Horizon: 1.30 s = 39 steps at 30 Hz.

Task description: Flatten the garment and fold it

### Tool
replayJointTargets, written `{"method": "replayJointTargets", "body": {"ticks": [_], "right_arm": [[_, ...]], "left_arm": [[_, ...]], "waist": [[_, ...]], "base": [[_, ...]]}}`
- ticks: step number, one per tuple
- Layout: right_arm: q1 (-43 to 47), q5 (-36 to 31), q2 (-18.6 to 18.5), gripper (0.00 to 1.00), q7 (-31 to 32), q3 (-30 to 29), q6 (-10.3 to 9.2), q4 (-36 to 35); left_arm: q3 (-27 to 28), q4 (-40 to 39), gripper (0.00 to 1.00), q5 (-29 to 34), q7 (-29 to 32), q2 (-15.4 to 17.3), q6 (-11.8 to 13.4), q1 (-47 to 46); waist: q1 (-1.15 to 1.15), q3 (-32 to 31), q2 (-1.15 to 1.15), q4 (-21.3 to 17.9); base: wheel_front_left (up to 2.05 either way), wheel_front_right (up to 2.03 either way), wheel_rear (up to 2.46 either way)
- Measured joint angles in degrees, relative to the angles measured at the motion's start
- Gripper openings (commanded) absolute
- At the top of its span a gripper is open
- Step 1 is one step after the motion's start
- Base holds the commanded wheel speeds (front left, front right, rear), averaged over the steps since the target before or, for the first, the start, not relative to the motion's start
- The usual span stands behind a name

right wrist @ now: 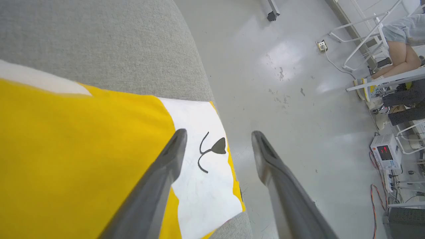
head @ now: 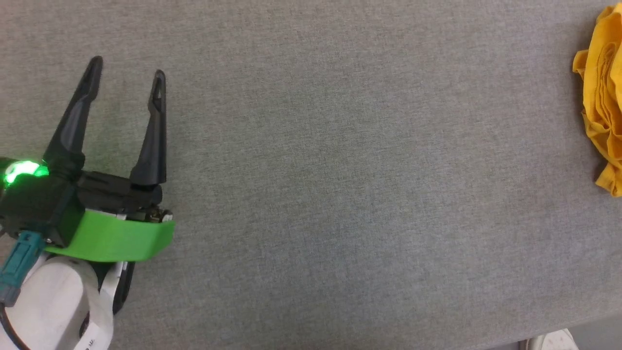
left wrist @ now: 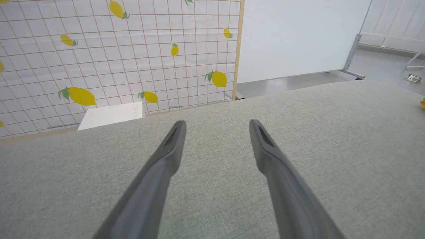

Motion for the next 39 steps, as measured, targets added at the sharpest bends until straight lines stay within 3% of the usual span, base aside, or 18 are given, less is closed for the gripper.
{"method": "replayJointTargets", "body": {"ticks": [12,19,27,28,39], "right_arm": [[1.6,2.7,0.7,1.0,-5.1,1.7,-0.01,1.4],[9.5,6.8,8.8,1.0,-6.2,6.8,-0.01,-7.2],[18.7,9.4,17.8,1.0,-5.9,13.0,-0.01,-21.0],[22.0,9.5,20.0,1.0,-7.1,14.1,-0.01,-25.2],[36.9,4.0,24.3,1.0,-15.0,12.5,-0.01,-35.5]], "left_arm": [[-0.6,5.6,1.0,-2.8,-4.3,-4.3,0.3,3.5],[-0.6,9.2,1.0,-5.6,-5.7,-6.8,0.1,8.6],[-0.5,12.5,1.0,-6.2,-6.3,-10.0,-0.8,12.0],[-0.1,13.3,1.0,-6.7,-6.4,-10.9,-1.1,13.5],[1.5,15.7,1.0,-7.2,-6.7,-14.9,-1.8,19.5]], "waist": [[0.0,-7.1,0.0,1.5],[-0.01,-13.6,0.0,3.0],[-0.01,-21.3,0.0,5.2],[-0.01,-24.1,0.0,6.1],[-0.01,-31.2,0.0,10.7]], "base": [[0.0,0.0,0.0],[0.0,0.0,0.0],[0.0,0.0,0.0],[0.0,0.0,0.0],[0.0,0.0,0.0]]}}
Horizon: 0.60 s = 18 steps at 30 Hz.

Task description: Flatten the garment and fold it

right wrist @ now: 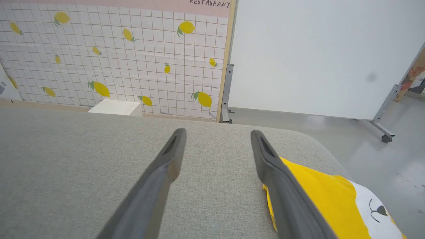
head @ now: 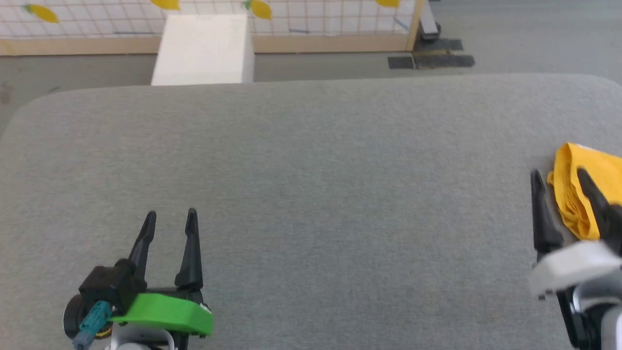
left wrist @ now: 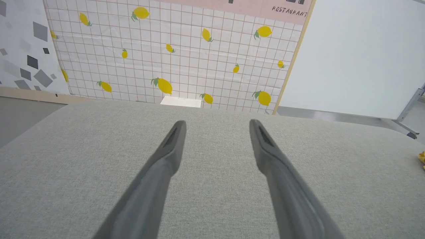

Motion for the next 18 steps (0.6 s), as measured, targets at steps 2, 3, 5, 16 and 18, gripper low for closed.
{"method": "replayJointTargets", "body": {"ticks": [2,3,5,16,18], "right_arm": [[2.7,-1.0,0.2,1.0,-1.5,-0.3,0.0,-0.8],[6.3,-0.4,0.3,1.0,-3.4,-0.7,0.0,-0.5],[8.3,0.6,0.4,1.0,-5.2,-0.7,0.0,0.4],[12.0,1.0,0.4,1.0,-12.7,-1.8,0.0,8.8],[12.0,1.0,0.4,1.0,-13.3,-1.7,0.0,9.5]], "left_arm": [[0.7,0.3,1.0,0.2,0.0,-0.5,-0.6,1.0],[1.6,0.8,1.0,1.5,0.0,-1.1,-1.8,2.6],[2.2,1.2,1.0,2.9,0.0,-1.7,-2.5,3.4],[4.1,4.0,1.0,7.3,0.0,-6.1,-8.0,7.1],[4.5,4.4,1.0,7.9,0.0,-6.7,-8.6,7.5]], "waist": [[0.0,-0.9,0.0,0.9],[0.0,-2.1,0.0,2.0],[0.0,-3.0,0.0,2.7],[0.0,-6.2,0.0,4.4],[0.0,-6.3,0.0,4.4]], "base": [[0.0,0.0,0.0],[0.0,0.0,0.0],[0.0,0.0,0.0],[0.0,0.0,0.0],[0.0,0.0,0.0]]}}
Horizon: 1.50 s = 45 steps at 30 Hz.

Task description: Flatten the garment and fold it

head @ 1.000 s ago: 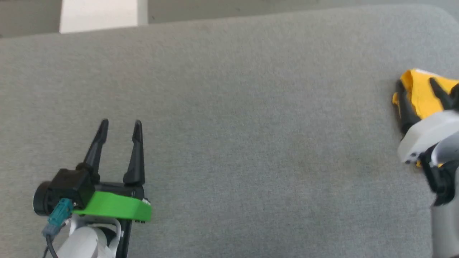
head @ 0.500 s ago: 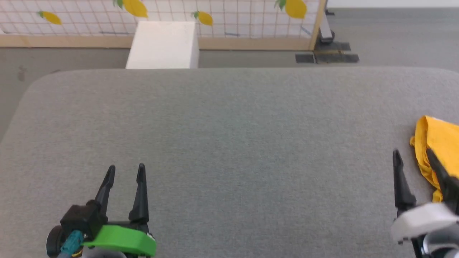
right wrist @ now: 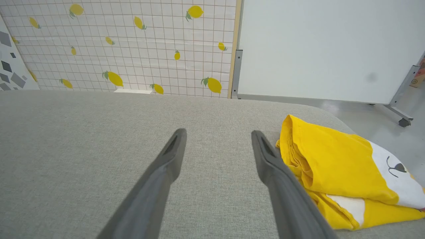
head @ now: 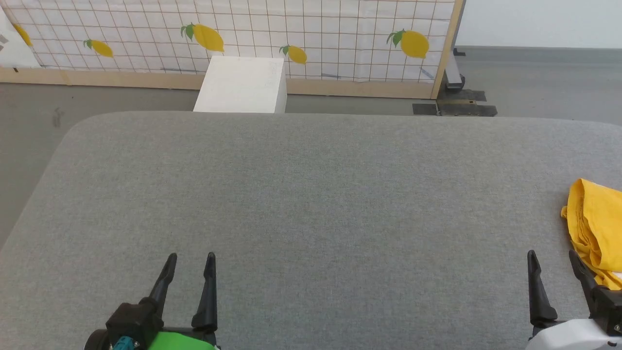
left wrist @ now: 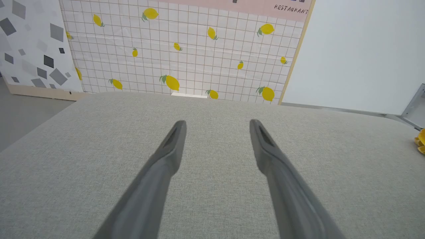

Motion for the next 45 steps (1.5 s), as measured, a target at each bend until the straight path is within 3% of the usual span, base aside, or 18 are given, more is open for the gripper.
{"method": "replayJointTargets", "body": {"ticks": [4,5,45], "right_arm": [[-0.1,0.0,0.0,1.0,-1.0,0.4,0.0,1.2],[-0.1,0.0,0.0,0.0,-1.0,0.5,0.0,1.3],[-1.6,-0.1,0.0,0.0,1.2,3.7,0.0,1.2]], "left_arm": [[0.9,1.0,1.0,0.6,0.0,-1.2,-1.3,0.2],[1.1,1.3,0.0,0.6,0.0,-1.4,-1.4,0.2],[5.4,1.8,0.0,7.2,4.4,-4.7,-3.2,-0.8]], "waist": [[0.0,0.0,0.0,-0.2],[0.0,0.0,0.0,-0.3],[0.0,0.1,0.0,-0.4]], "base": [[0.0,0.0,0.0],[0.0,0.0,0.0],[0.0,0.0,0.0]]}}
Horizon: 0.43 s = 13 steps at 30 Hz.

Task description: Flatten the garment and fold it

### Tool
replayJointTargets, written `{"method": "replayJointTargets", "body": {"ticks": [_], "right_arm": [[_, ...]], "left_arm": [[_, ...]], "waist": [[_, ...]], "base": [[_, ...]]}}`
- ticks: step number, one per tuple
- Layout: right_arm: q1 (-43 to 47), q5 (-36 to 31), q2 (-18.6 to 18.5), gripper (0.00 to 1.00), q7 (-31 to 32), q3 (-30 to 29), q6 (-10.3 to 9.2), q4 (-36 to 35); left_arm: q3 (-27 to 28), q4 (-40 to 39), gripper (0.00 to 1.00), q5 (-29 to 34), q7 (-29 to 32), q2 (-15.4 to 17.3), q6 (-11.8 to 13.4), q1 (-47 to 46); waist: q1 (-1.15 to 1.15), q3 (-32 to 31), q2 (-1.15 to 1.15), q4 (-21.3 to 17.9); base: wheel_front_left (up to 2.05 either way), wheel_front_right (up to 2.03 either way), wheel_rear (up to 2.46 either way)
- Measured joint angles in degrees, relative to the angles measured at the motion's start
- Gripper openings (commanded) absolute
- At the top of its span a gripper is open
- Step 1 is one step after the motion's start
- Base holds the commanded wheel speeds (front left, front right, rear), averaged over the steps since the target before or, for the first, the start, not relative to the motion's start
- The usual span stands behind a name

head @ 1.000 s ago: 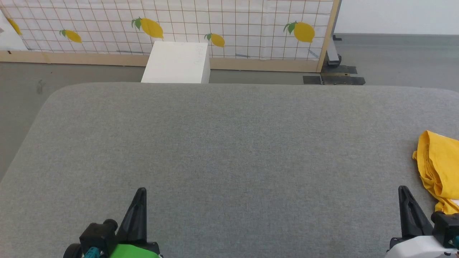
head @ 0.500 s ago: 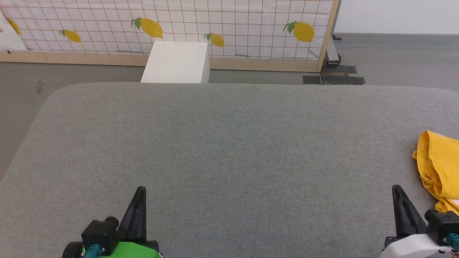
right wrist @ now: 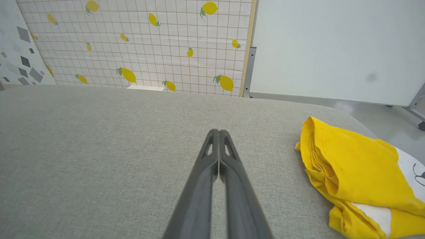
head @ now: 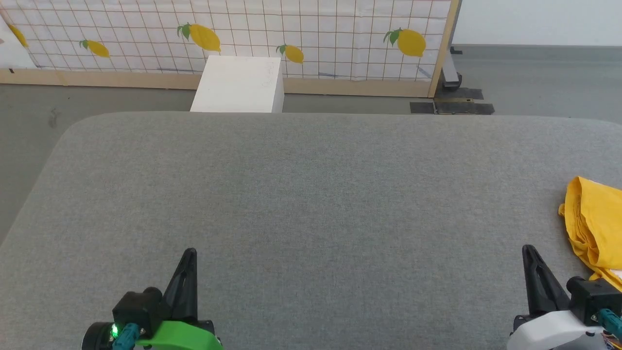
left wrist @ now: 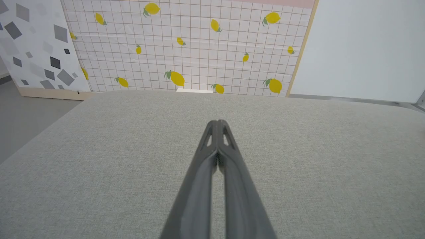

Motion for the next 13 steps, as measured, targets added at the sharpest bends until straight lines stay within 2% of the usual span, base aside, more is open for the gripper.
{"method": "replayJointTargets", "body": {"ticks": [13], "right_arm": [[-1.1,0.0,0.0,0.0,0.9,1.1,0.0,-0.1]], "left_arm": [[1.6,0.3,0.0,1.8,1.3,-1.4,-0.7,-0.7]], "waist": [[0.0,0.0,0.0,0.0]], "base": [[0.0,0.0,0.0]]}}
